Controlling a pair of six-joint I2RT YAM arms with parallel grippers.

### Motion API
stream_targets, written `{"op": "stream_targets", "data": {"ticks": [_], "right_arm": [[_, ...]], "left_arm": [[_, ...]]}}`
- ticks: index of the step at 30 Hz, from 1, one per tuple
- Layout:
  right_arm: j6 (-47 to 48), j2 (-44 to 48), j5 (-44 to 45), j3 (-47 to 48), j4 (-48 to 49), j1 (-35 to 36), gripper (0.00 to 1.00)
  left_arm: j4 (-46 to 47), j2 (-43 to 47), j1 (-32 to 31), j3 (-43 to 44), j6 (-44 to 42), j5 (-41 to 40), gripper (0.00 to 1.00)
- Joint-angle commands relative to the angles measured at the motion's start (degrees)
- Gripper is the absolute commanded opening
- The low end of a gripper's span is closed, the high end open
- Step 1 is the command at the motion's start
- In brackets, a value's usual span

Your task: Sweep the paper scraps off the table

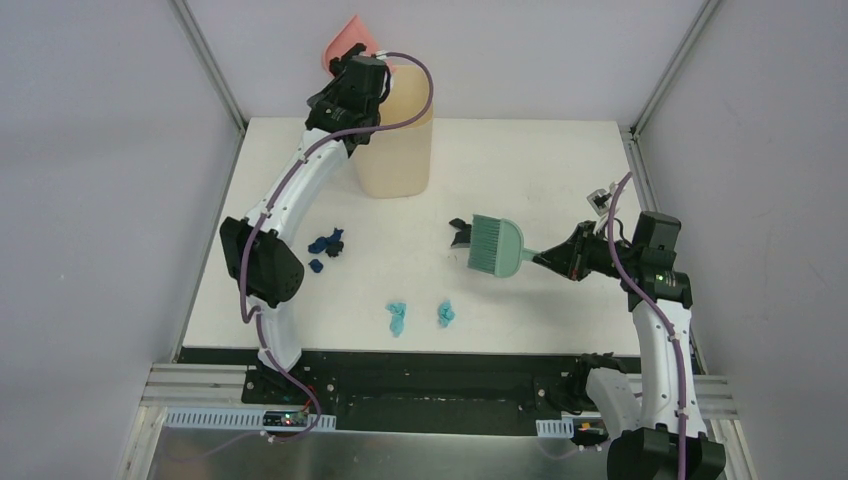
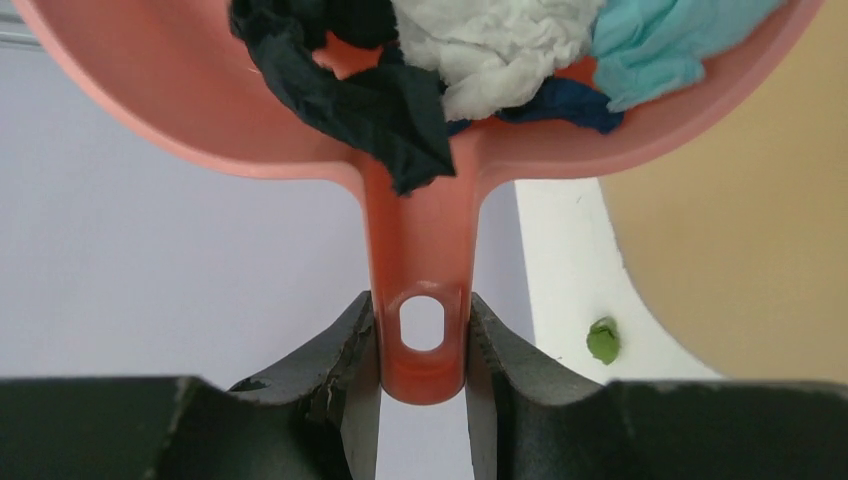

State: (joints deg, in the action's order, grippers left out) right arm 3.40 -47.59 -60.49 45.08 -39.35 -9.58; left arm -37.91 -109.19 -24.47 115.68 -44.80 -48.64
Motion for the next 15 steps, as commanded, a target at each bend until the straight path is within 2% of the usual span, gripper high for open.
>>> {"op": "stream_targets", "data": {"ticks": [1, 7, 11, 15], "right_arm": [[1.8, 0.7, -2.1, 0.2, 0.7, -0.4, 0.0], [1.7, 0.9, -1.2, 0.1, 0.9, -0.4, 0.0], [1.8, 0.6, -1.3, 0.2, 0.8, -0.4, 0.0], [1.8, 0.7, -1.3, 0.2, 0.8, -0.4, 0.0]], "left_arm": [[25.0, 2.4, -0.8, -7.4, -18.3, -4.1, 0.01], [36.6, 1.3, -0.9, -12.4, -29.3, -4.2, 0.0], [51.6, 0.6, -1.2, -17.1, -40.5, -4.4, 0.0], [57.5, 1.4, -1.7, -19.5, -44.9, -3.4, 0.0]]}}
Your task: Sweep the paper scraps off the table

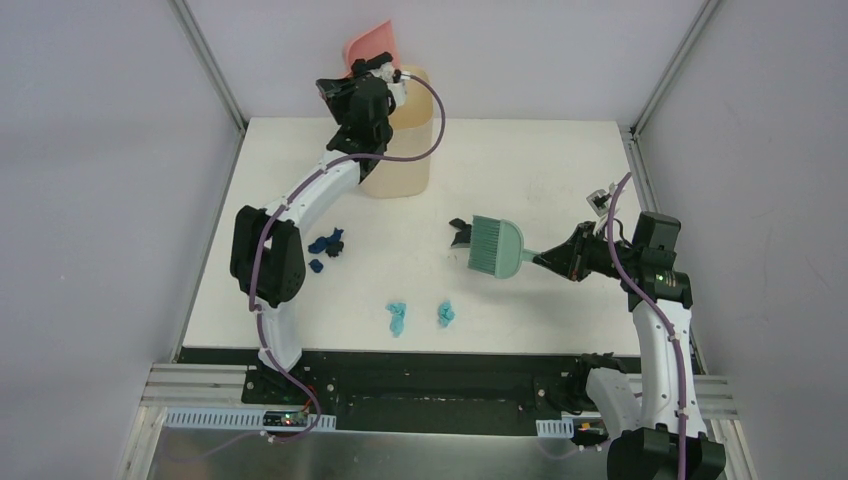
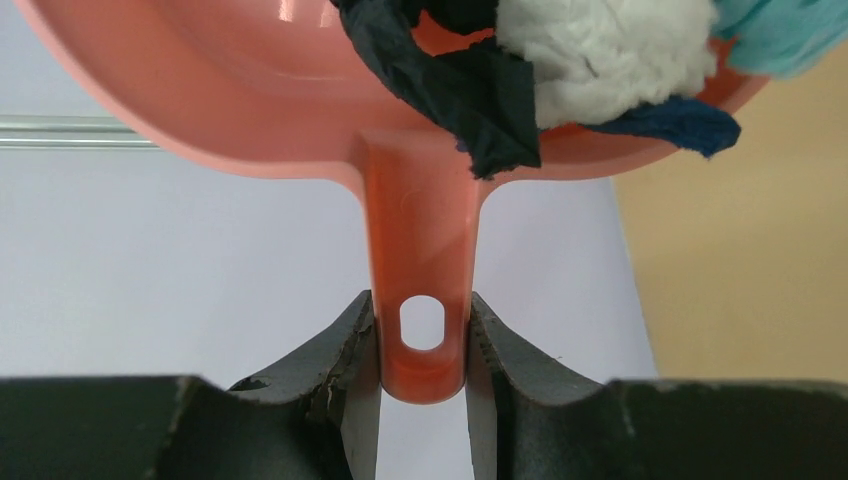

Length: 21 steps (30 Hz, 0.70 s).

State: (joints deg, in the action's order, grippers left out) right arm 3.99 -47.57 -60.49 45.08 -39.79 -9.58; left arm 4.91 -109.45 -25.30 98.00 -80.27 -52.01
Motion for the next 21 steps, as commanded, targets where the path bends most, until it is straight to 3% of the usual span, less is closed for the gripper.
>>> {"op": "stream_targets", "data": {"ticks": [1, 13, 21], "right_arm": [[1.2, 0.7, -1.3, 0.2, 1.1, -0.4, 0.0], [1.7, 0.7, -1.8, 0.6, 0.5, -0.4, 0.0], [1.9, 1.3, -1.6, 0.6, 0.3, -0.6, 0.0]], "left_arm": [[16.4, 2.0, -1.0, -2.9, -11.2, 0.1, 0.0], [31.2, 6.6, -1.5, -11.1, -20.1, 4.9, 0.0], [29.9, 6.8, -1.7, -13.6, -18.5, 4.2, 0.0]]}}
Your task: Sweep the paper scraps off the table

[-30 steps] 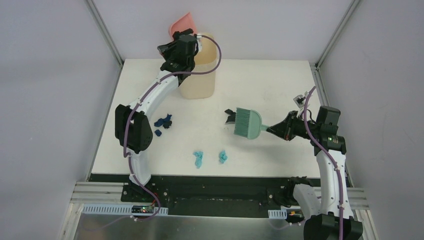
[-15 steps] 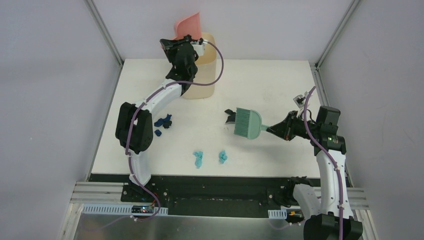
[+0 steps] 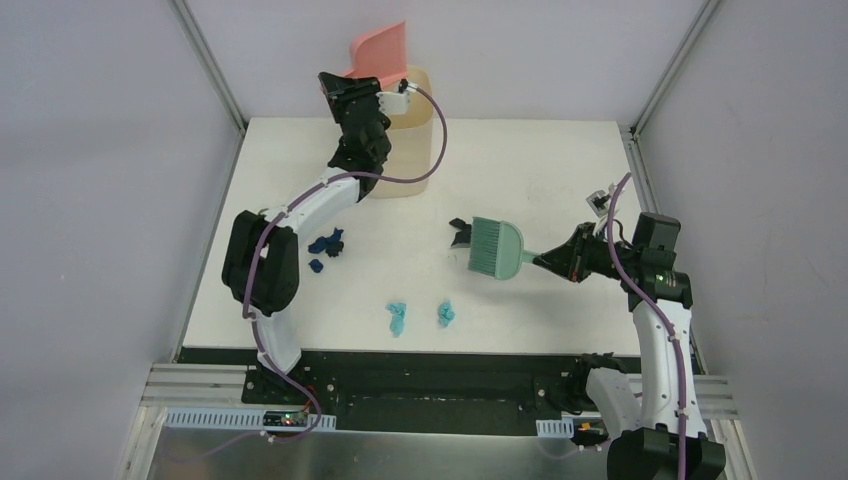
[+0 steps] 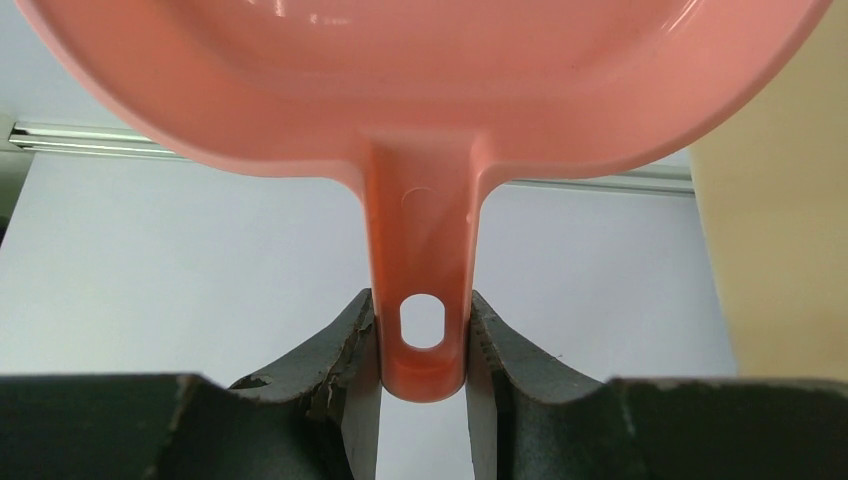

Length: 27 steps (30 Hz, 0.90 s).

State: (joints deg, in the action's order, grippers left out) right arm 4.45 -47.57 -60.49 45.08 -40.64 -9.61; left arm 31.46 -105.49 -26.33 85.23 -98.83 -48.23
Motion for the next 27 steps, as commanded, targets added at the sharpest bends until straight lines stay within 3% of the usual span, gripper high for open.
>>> {"op": "stream_targets", "data": {"ticks": [1, 7, 11, 14, 17, 21, 24, 26, 27], "right_arm": [[1.4, 1.3, -1.6, 0.7, 1.1, -0.6, 0.0], [1.6, 1.4, -1.6, 0.7, 0.9, -0.8, 0.0], [1.9, 1.6, -1.6, 0.7, 0.7, -0.9, 0.0], [1.8, 1.4, -2.0, 0.8, 0.7, -0.9, 0.0], [1.9, 0.9, -2.3, 0.8, 0.9, -0.9, 0.0], [2.3, 0.8, -1.9, 0.9, 0.1, -0.9, 0.0], [2.3, 1.7, -1.6, 0.7, 0.3, -1.2, 0.0], [2.2, 1.7, -1.7, 0.7, 0.4, -1.4, 0.0], [2.2, 1.6, -1.7, 0.7, 0.4, -1.4, 0.0]], "left_arm": [[2.1, 2.8, -0.9, -0.9, 0.1, -0.2, 0.0], [5.8, 4.6, -1.4, -3.3, -1.5, -0.2, 0.0], [16.3, 10.4, -3.5, -10.8, -7.7, -0.9, 0.0], [7.0, 14.7, -1.6, -13.2, -1.6, 1.9, 0.0], [-0.4, 12.5, 0.5, -8.0, 4.6, 2.4, 0.0], [15.9, 11.6, -1.8, -13.7, -4.5, 2.2, 0.0], [9.2, 10.9, -0.6, -13.0, -1.2, 0.7, 0.0], [16.4, 11.6, -1.5, -12.5, -0.8, 1.2, 0.0], [12.4, 12.4, -1.0, -11.7, 2.7, 1.0, 0.0]]}}
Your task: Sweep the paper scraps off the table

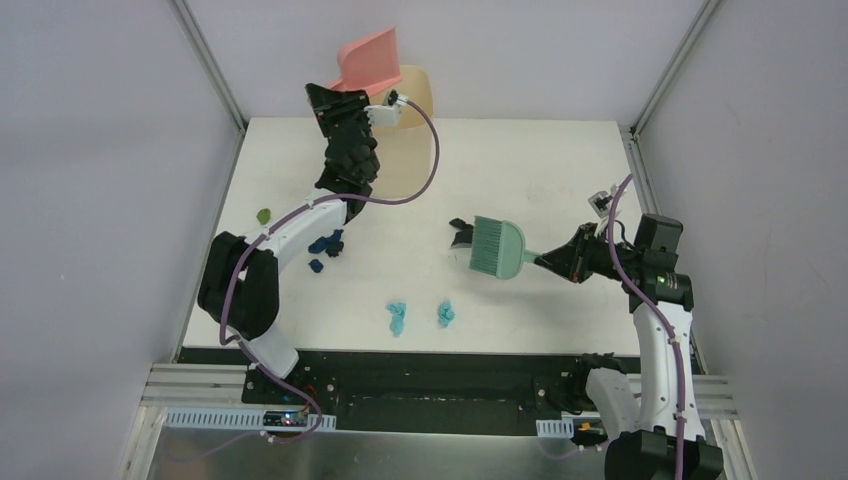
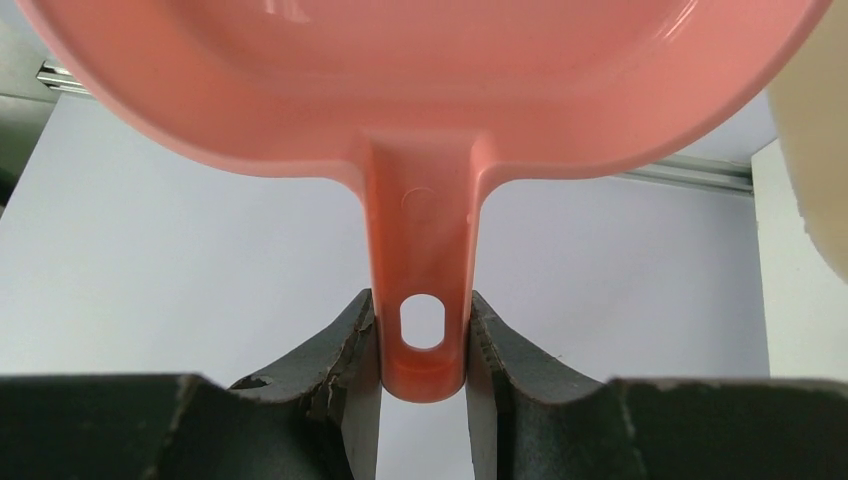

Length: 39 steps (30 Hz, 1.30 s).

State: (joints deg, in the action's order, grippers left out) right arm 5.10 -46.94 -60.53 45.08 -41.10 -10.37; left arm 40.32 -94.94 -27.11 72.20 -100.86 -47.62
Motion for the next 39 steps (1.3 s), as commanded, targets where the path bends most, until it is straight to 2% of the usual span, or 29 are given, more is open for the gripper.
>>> {"op": "stream_targets", "data": {"ticks": [1, 5, 6, 7, 9, 10, 11, 14, 15, 17, 21, 25, 31, 35, 39], "right_arm": [[1.5, 0.8, -1.7, 0.7, 0.8, -0.6, 0.0], [1.7, 0.9, -1.9, 0.9, 0.7, -0.6, 0.0], [1.7, 1.0, -1.8, 0.8, 0.8, -0.6, 0.0], [1.7, 1.1, -1.8, 0.8, 0.8, -0.6, 0.0], [1.7, 0.9, -1.8, 0.9, 0.9, -0.6, 0.0], [1.7, 0.9, -1.8, 0.9, 0.8, -0.6, 0.0], [1.7, 0.9, -1.8, 0.9, 0.8, -0.6, 0.0], [1.7, 0.9, -1.6, 0.9, 0.8, -0.6, 0.0], [1.7, 1.0, -1.4, 0.9, 0.8, -0.7, 0.0], [1.7, 1.0, -1.2, 0.9, 0.8, -0.7, 0.0], [1.5, 0.7, -0.6, 0.5, 1.3, -0.7, 0.0], [1.3, 0.1, 0.5, 0.4, 1.9, -0.7, 0.0], [2.2, 0.4, -0.2, 1.7, 0.9, 0.1, 0.0], [6.9, -3.7, 3.9, 8.8, -6.6, 8.5, 0.0], [10.9, -14.5, 9.6, 18.1, -16.0, 21.4, 0.0]], "left_arm": [[-2.6, 2.6, 0.1, 2.7, 8.8, -0.3, 0.0], [-17.1, 7.8, -0.7, 5.0, 22.5, -1.7, 0.0], [-24.5, 9.2, -1.0, 6.2, 27.7, -1.9, 0.0], [-32.3, 10.9, -1.6, 7.7, 36.6, -1.2, 0.0], [-49.7, 14.5, -2.3, 10.8, 49.9, 2.1, 0.0], [-55.4, 15.9, -2.7, 12.1, 55.8, 3.5, 0.0], [-60.7, 17.2, -3.1, 13.5, 60.7, 5.2, 0.0], [-75.4, 21.6, -3.7, 15.6, 75.1, 17.1, 0.0], [-77.4, 23.1, -3.7, 15.1, 78.4, 20.8, 0.0], [-79.4, 25.5, -3.8, 13.0, 83.0, 26.9, 0.0], [-82.0, 26.9, -3.8, 8.9, 90.9, 32.9, 0.0], [-82.9, 25.6, -3.8, 3.4, 94.4, 43.2, 0.0], [-79.9, 25.8, -4.1, -7.3, 99.9, 46.9, 0.0], [-77.5, 27.5, -4.1, -12.4, 100.1, 47.0, 0.0], [-74.7, 27.3, -3.8, -14.1, 100.7, 44.7, 0.0]]}}
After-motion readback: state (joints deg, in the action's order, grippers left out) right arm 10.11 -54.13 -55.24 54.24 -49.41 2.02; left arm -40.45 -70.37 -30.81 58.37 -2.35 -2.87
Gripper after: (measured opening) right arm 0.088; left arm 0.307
